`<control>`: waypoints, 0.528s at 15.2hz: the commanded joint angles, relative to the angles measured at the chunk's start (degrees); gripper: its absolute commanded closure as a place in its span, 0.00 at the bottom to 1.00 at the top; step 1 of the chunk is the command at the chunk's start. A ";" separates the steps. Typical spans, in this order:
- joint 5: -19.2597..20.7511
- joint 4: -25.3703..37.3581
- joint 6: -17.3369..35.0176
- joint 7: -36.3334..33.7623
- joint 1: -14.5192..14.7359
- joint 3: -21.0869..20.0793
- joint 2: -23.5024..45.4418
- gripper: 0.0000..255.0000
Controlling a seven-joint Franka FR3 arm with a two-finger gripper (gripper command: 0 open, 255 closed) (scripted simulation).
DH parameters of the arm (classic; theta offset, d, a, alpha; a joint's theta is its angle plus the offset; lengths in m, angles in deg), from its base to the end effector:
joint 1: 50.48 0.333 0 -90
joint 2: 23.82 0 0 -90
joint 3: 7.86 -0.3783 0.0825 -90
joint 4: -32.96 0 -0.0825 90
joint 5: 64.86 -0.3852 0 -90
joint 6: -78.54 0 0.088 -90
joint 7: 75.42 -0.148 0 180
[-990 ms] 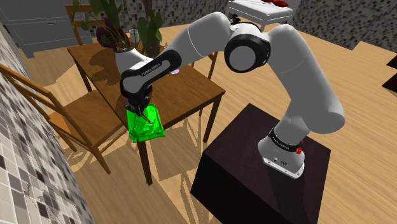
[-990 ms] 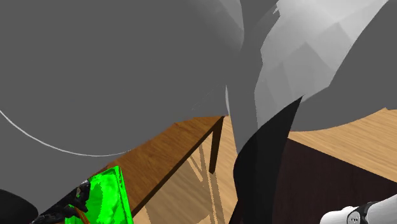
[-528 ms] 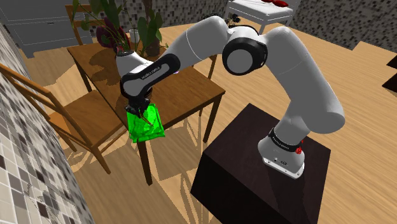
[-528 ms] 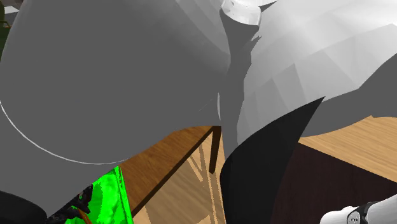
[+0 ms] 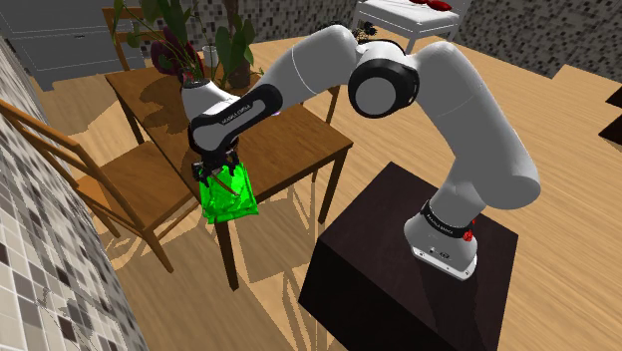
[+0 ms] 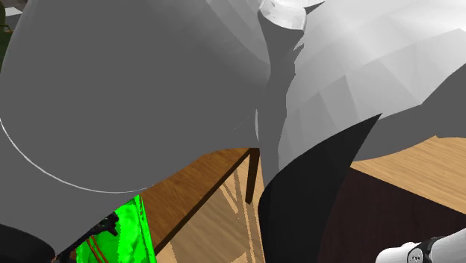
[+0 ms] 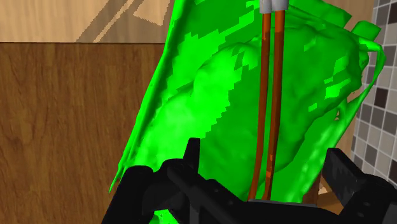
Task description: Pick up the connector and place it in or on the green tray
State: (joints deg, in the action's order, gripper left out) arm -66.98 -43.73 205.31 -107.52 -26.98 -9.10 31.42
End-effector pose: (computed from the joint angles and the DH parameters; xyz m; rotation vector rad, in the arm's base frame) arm 0.7034 0.3229 0.1298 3.1258 -0.2513 -0.1591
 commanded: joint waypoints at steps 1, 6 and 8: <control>0.01 -0.14 -1.10 0.00 -0.05 0.01 -1.24 0.00; 0.03 0.00 -4.40 -0.01 -0.19 0.03 -4.39 0.00; 0.03 0.01 -4.40 -0.01 -0.19 0.03 -4.38 0.00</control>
State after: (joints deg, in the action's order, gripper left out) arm -66.95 -43.72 200.99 -107.52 -27.17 -9.07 27.09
